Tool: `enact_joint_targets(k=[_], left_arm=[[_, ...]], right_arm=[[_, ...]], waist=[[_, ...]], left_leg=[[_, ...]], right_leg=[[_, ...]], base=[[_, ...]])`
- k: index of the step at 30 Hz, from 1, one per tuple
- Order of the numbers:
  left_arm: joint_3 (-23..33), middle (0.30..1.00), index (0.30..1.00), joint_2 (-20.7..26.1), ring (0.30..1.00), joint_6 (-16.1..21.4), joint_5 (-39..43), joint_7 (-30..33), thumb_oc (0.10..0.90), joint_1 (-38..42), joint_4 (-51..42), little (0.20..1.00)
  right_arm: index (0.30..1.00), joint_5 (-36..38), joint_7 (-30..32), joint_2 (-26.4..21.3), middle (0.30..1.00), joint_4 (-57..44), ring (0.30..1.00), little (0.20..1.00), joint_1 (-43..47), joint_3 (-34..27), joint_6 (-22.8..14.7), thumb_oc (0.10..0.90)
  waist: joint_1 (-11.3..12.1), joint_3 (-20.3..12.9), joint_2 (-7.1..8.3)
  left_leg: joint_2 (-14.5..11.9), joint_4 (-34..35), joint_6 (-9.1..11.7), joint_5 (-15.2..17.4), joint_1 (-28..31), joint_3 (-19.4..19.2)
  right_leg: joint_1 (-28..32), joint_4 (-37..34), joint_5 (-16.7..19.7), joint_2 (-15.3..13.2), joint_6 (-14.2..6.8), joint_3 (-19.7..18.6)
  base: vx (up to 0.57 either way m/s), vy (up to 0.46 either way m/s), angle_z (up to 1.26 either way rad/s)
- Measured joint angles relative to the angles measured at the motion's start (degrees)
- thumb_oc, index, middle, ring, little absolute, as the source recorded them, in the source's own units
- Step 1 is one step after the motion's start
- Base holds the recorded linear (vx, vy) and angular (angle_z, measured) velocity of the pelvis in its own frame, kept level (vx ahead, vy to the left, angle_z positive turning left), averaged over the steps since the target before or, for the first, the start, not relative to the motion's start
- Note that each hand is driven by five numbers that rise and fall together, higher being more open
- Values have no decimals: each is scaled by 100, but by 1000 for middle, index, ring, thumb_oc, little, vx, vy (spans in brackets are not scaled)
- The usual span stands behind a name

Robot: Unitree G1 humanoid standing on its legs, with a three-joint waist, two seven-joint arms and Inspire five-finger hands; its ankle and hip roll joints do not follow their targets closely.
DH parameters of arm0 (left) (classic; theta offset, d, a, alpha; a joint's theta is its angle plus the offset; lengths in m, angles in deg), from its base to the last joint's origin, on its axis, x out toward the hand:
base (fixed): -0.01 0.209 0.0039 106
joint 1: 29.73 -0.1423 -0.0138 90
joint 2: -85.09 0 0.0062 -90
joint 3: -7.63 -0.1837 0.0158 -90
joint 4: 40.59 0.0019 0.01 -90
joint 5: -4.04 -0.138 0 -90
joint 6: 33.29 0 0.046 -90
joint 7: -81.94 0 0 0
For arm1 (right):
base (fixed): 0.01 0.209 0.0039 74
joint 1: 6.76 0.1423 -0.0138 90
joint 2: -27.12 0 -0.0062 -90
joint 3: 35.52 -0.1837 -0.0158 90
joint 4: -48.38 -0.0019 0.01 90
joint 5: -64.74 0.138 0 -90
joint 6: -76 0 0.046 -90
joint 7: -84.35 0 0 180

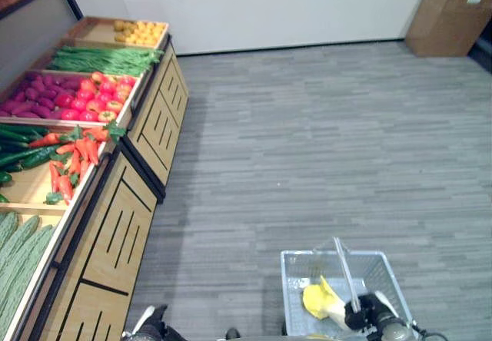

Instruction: Get the vegetables into the basket

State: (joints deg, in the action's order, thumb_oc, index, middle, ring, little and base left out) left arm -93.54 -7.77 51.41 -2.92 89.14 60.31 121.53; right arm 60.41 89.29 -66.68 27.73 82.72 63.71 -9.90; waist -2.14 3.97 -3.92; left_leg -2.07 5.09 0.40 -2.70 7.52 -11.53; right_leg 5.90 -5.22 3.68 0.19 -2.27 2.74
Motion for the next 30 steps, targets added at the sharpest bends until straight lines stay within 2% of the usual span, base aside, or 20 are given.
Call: enact_joint_targets(k=[3, 7, 16, 30], left_arm=[[-5, 1000, 1000, -203, 1000, -6, 31, -3, 900, -193, 113, 1000], [4, 1000, 1000, -234, 1000, -81, 32, -2, 900, -326, 312, 1000], [3, 1000, 1000, -188, 1000, -47, 32, 4, 900, -219, 308, 1000], [-7, 1000, 1000, -101, 1000, -14, 33, 4, 900, -90, 326, 1000]], right_arm=[[300, 230, 18, 151, 300, 223, 300, 300, -6, -122, 22, 400], [300, 301, 67, 243, 300, 241, 300, 300, -86, -218, 25, 400], [300, 296, 141, 226, 300, 332, 300, 300, -96, -213, 24, 400], [300, 292, 142, 227, 300, 337, 300, 300, 13, -219, 25, 400]], waist=[[64, -2, -111], [99, -4, -106], [131, -41, 94], [138, -17, 156]], left_leg=[[2, -1, 72, 117, 36, 20], [2, -3, 45, 136, 52, 21], [28, -83, -21, 181, 65, 64], [130, -104, -73, 291, -70, 76]], right_leg=[[-64, 133, -67, 9, -8, -64], [-215, 481, -266, 22, 7, -88], [-421, 1027, -605, 6, 39, -87], [-620, 1150, -654, -43, -9, -157]], base=[[14, 27, -8], [9, 12, -5], [4, 8, 0], [39, 105, -3]])
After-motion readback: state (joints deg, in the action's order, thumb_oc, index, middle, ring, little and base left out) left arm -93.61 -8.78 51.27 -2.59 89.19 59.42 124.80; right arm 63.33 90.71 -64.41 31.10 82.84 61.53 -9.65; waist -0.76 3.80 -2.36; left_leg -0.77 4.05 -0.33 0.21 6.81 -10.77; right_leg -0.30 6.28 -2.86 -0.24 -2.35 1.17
